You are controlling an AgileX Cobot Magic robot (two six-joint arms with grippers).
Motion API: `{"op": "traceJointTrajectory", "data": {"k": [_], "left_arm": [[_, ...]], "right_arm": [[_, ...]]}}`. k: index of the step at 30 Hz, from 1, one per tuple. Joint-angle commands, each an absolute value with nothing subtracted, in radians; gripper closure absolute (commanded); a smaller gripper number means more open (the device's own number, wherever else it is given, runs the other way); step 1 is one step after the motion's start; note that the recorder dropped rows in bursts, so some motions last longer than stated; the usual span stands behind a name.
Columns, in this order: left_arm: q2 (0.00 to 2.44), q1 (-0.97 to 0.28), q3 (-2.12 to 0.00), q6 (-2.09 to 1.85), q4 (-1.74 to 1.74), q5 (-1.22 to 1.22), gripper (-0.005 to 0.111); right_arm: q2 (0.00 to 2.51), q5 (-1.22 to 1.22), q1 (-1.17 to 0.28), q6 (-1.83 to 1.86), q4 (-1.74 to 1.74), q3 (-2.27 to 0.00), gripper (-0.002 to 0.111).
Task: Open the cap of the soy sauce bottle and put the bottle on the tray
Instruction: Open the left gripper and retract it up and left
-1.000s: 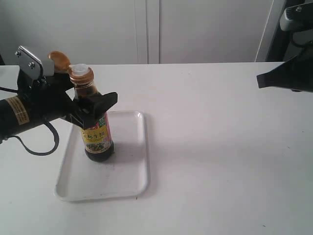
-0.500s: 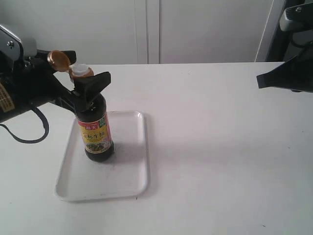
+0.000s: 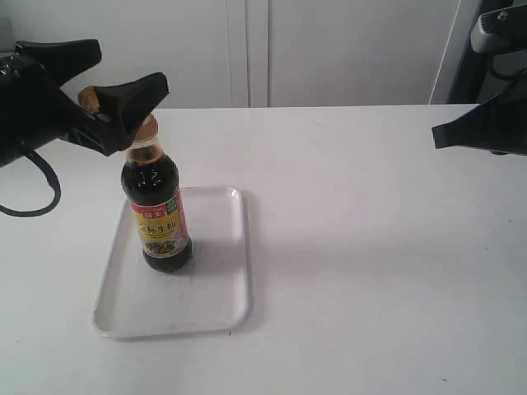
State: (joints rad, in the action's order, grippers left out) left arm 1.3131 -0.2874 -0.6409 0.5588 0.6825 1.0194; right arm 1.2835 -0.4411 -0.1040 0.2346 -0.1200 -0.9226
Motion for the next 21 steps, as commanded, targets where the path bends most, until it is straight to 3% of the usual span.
{"op": "traceJointTrajectory", "data": {"k": [1, 4, 14, 18, 21], "left_arm": [[1.27, -0.291, -0.668, 0.553, 0.672, 0.903, 0.005], [1.261, -0.291, -0.688, 0.549, 0.67, 0.792, 0.022], [1.212, -0.291, -0.767, 0.549, 0.659, 0.704, 0.105], [1.2, -0.291, -0.799, 0.572, 0.628, 0.624, 0.107], [1.198, -0.291, -0.845, 0.592, 0.593, 0.425, 0.107]], "right_arm": [[1.283, -0.431, -0.098, 0.241, -0.124, -0.918, 0.108], [1.283, -0.427, -0.098, 0.247, -0.124, -0.918, 0.108], [1.283, -0.423, -0.098, 0.25, -0.128, -0.918, 0.108], [1.283, -0.423, -0.098, 0.25, -0.128, -0.918, 0.108], [1.283, -0.423, -0.098, 0.25, -0.128, -0.918, 0.108]]}}
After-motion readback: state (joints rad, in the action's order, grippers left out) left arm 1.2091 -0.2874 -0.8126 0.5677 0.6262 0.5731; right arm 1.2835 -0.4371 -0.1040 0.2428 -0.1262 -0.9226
